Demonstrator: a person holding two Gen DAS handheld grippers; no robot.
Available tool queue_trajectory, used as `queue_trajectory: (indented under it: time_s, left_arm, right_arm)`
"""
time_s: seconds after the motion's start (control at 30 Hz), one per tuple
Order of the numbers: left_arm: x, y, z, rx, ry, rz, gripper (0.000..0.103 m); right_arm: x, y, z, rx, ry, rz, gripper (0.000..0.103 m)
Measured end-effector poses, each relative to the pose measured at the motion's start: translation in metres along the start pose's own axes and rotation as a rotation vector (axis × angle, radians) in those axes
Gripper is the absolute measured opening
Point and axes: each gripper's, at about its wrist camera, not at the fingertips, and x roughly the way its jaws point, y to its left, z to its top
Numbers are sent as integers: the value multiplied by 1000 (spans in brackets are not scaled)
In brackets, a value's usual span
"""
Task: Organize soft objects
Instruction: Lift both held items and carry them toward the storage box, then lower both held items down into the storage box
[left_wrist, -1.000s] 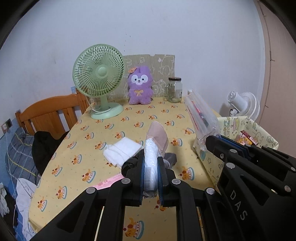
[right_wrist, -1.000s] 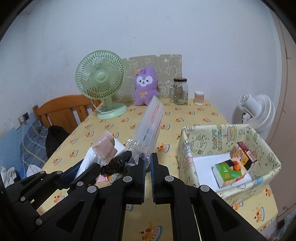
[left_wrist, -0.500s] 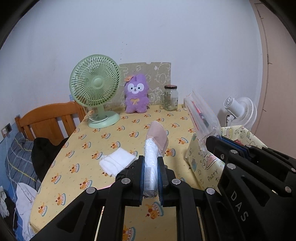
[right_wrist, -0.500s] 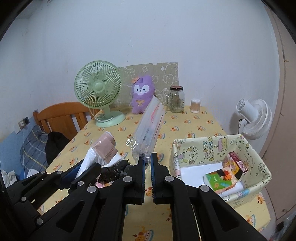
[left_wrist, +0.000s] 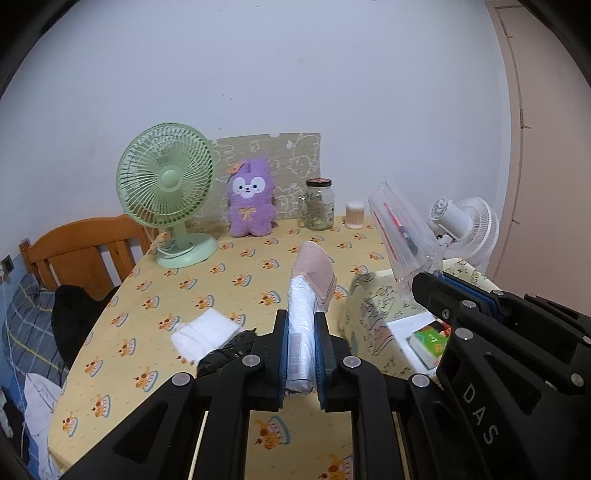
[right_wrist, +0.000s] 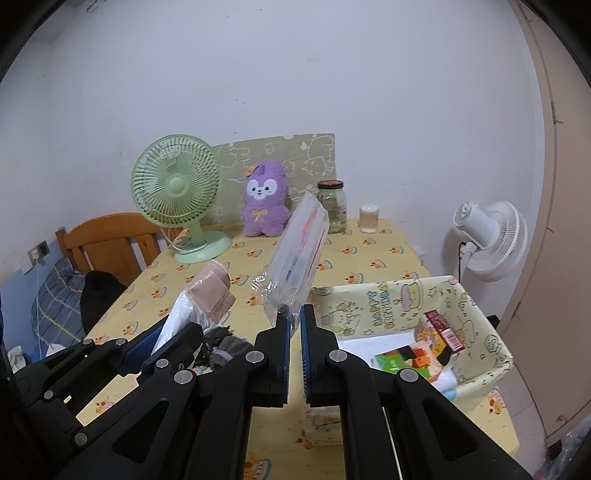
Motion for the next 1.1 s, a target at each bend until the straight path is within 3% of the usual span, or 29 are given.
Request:
queue_trajectory:
  time_s: [0.73,1.1]
  left_arm:
    - [20,-55,16,49,-21,-79,10]
    - [39,-83,14,82,8,-131,10]
  right_arm:
    - [-3,-61,5,27,-25,-83,8]
    - [4,-90,-1,57,-5,-126,8]
